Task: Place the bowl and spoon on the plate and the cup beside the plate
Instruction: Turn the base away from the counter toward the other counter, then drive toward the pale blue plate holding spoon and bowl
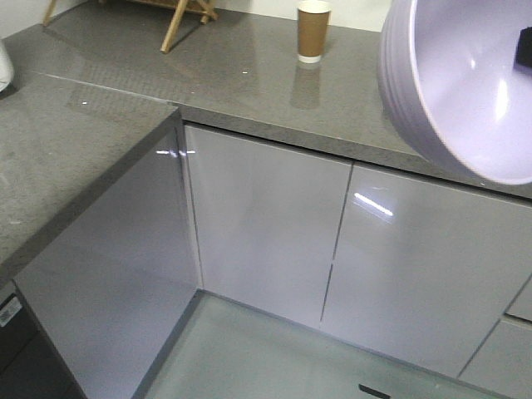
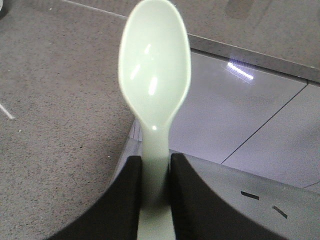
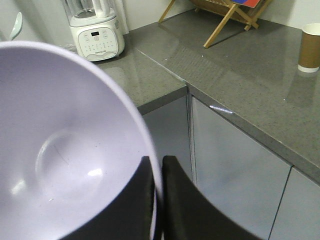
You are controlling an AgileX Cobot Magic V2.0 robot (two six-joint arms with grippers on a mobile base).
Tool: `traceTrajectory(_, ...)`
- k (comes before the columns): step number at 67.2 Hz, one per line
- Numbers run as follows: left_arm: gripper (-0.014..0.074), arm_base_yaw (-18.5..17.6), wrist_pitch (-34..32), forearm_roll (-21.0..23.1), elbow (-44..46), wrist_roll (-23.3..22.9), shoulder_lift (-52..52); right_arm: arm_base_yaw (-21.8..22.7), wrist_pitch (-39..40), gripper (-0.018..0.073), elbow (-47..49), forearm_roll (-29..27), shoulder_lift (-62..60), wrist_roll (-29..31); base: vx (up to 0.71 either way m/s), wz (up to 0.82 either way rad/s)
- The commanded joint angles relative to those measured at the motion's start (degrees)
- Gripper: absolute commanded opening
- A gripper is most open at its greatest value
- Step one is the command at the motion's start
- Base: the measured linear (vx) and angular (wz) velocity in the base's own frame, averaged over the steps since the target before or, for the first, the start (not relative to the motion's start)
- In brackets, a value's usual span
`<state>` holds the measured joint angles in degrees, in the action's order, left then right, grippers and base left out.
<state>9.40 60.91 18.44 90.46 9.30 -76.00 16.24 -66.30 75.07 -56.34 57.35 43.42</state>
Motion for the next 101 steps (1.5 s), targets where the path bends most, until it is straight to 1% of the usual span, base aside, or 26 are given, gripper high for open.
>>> traceTrajectory(1,-0.0008,-0.1,-2.96,1.69,1.5,-0.02,1.58,0.2,2.09,-0.0006,1.86,-3.43,-0.48,0.29,-0.06,-0.27)
traceTrajectory(73,-0.0008,-0.1,-2.96,1.69,1.5,-0.02,1.58,0.2,2.09,-0.0006,1.86,-3.43,-0.48,0.29,-0.05,-0.26)
traceTrajectory(101,-0.0008,-0.1,-2.95,1.7,1.5,-0.02,1.56,0.2,1.85,-0.0006,1.86,-3.43,-0.48,0.29,0.0,-0.02)
